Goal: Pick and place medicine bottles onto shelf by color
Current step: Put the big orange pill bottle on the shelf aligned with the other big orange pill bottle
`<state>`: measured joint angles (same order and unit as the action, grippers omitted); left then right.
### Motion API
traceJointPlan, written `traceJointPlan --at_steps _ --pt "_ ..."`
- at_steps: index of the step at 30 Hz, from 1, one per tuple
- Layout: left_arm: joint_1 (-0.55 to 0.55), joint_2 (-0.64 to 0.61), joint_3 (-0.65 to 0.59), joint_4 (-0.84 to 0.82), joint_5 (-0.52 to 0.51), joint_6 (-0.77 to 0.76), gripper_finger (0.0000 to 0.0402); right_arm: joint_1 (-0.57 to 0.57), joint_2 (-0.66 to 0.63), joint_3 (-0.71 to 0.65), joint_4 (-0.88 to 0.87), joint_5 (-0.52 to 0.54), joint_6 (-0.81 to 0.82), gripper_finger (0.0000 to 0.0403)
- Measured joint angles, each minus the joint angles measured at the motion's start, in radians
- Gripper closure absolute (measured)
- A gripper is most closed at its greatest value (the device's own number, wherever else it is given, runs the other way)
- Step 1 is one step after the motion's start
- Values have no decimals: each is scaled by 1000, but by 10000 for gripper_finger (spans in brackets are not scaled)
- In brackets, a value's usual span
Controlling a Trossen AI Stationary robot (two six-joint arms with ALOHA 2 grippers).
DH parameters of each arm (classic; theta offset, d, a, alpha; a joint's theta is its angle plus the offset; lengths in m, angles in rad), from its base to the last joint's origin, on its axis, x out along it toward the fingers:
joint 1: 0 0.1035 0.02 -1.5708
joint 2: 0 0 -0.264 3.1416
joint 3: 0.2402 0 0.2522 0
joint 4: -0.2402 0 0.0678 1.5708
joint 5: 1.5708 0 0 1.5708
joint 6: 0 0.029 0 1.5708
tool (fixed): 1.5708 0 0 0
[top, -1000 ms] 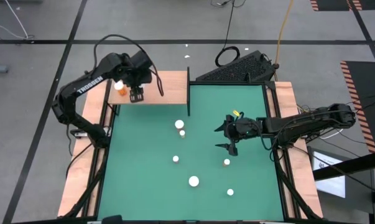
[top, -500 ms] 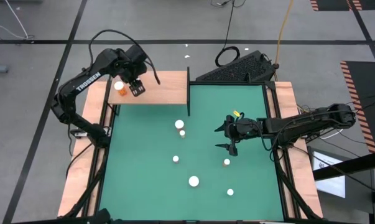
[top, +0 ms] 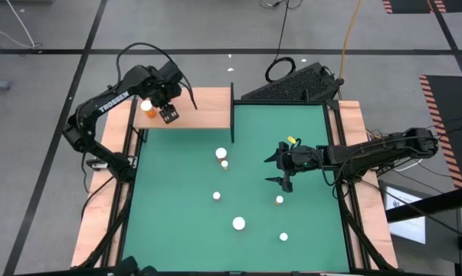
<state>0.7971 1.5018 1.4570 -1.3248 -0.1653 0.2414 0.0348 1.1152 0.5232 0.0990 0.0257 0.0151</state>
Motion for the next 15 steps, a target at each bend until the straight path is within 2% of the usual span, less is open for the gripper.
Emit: traceJointPlan --at_steps 15 --pt "0 -4 0 15 1 -12 171 0 0 0 1 0 0 78"
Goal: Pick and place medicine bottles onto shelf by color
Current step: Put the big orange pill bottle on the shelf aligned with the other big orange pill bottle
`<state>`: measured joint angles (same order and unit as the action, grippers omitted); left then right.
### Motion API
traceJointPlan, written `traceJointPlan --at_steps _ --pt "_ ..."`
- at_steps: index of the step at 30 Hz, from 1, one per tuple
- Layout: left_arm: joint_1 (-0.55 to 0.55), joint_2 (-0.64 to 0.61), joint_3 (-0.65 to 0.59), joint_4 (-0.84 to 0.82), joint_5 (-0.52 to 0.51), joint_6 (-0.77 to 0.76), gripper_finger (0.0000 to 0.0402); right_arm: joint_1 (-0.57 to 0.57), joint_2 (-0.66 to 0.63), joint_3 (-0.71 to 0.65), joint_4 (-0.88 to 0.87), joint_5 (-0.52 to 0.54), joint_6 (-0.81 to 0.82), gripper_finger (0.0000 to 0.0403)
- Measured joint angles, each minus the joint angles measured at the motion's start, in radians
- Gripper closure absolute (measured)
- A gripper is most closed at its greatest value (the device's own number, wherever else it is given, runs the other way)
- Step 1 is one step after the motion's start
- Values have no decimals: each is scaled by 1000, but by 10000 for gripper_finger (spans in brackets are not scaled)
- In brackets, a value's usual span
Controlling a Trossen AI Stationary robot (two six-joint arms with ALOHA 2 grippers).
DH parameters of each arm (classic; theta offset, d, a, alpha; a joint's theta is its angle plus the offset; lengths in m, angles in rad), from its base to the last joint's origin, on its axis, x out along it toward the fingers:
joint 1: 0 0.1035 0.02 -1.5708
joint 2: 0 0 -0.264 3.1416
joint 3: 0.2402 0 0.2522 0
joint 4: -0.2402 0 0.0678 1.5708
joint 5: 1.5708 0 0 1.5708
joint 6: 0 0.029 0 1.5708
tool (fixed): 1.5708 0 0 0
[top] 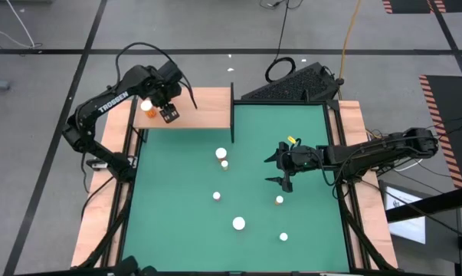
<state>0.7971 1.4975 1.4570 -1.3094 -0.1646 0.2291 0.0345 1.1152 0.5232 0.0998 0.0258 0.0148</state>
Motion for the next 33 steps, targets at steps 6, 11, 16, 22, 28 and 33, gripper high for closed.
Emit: traceJointPlan --at_steps 6,11,16,22,28,33 --pt "0 0 0 35 1 -4 171 0 0 0 0 0 0 78" --pt "0 0 0 25 1 -6 171 0 0 0 0 0 0 78" --pt "0 0 1 -8 3 -22 171 0 0 0 0 0 0 78" --pt "-1 0 1 -20 15 -29 171 0 0 0 0 0 0 78" --pt "-1 0 1 -19 16 -38 171 0 0 0 0 0 1 78" --pt "-12 0 1 -18 16 -42 171 0 0 0 0 0 1 78"
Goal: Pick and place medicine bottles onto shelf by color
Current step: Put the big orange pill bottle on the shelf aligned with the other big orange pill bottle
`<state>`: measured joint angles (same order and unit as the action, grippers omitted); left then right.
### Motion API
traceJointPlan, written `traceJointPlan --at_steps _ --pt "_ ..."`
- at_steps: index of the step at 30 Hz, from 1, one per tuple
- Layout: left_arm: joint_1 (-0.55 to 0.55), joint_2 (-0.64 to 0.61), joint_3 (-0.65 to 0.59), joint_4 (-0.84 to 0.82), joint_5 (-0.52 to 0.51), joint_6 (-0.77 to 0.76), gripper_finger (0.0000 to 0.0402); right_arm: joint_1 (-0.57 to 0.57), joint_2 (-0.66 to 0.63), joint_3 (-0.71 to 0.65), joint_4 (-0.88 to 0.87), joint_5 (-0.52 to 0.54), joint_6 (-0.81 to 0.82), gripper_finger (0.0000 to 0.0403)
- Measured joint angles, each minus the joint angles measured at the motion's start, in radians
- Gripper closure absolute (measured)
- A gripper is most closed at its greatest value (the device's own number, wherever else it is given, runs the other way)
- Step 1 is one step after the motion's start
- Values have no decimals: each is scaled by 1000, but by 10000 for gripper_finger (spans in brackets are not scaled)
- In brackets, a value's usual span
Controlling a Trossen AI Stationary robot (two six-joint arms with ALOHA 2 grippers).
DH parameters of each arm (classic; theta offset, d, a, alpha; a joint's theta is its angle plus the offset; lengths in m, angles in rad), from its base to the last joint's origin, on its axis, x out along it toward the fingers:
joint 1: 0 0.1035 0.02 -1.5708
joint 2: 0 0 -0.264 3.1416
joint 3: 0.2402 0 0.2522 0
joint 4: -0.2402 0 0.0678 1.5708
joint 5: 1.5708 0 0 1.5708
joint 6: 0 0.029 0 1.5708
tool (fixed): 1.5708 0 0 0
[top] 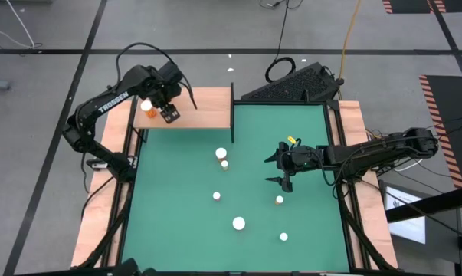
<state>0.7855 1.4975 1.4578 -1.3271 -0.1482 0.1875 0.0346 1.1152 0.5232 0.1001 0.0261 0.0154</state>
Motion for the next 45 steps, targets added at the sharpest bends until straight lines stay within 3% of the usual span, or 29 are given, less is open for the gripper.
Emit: traceJointPlan --at_steps 4,13,21,26,32,38,45 --pt "-17 -7 0 11 0 -7 154 0 0 0 0 0 0 78" --pt "-36 -91 1 71 -43 -18 72 0 0 0 0 0 0 78" --pt "-79 -204 1 102 -42 -97 62 0 0 0 0 0 0 78" --pt "-235 -254 1 171 29 -167 62 0 0 0 1 3 -1 78" --pt "-504 -261 -23 279 -48 -202 62 0 0 0 8 3 10 78" --pt "-716 -257 -197 539 -58 -172 62 0 0 0 51 2 32 78" --pt "-837 -257 -403 768 -171 -216 62 0 0 0 61 -3 113 78"
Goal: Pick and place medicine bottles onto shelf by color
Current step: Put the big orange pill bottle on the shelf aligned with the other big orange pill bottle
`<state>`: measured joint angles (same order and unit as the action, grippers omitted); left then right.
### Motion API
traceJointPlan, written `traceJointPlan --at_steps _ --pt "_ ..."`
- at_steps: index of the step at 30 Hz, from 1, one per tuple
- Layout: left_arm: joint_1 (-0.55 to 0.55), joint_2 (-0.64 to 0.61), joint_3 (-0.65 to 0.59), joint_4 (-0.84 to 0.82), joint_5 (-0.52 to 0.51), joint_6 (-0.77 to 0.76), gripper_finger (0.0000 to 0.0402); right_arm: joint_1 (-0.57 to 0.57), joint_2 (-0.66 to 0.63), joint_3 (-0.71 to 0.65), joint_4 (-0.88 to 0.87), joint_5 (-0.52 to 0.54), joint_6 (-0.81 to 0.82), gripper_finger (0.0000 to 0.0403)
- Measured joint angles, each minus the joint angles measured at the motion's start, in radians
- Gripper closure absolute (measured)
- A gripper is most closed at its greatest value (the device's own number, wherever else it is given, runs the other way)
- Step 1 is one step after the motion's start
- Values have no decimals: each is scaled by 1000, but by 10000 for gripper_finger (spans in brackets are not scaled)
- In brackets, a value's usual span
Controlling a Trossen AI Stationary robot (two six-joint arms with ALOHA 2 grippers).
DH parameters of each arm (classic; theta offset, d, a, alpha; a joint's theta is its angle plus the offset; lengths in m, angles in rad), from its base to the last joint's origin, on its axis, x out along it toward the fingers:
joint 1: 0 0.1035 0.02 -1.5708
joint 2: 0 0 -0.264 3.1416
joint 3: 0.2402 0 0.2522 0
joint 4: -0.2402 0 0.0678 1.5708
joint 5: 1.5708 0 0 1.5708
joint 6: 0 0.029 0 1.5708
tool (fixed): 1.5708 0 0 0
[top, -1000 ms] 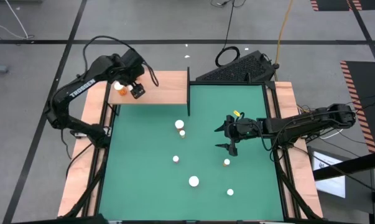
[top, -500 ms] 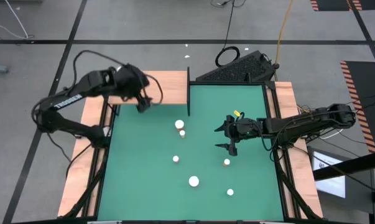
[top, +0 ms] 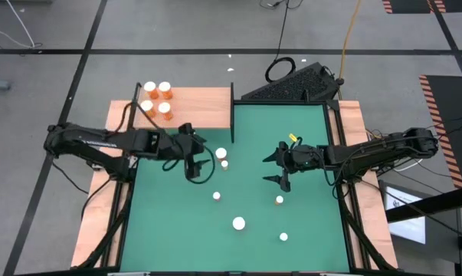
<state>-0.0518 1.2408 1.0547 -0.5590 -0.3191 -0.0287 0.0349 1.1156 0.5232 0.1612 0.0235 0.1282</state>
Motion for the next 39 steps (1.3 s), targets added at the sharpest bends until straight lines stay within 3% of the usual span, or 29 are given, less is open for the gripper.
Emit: traceJointPlan --at_steps 7,15,28,39 --pt "-84 -1 -31 135 -64 -48 62 0 0 0 123 -106 96 78" --pt "-169 0 -31 265 -64 30 62 50 9 40 154 -102 119 78" --pt "-243 1 -31 275 -63 -7 62 178 115 238 -104 77 72 78" --pt "-246 1 -31 222 -63 -38 62 182 294 398 -111 83 13 78"
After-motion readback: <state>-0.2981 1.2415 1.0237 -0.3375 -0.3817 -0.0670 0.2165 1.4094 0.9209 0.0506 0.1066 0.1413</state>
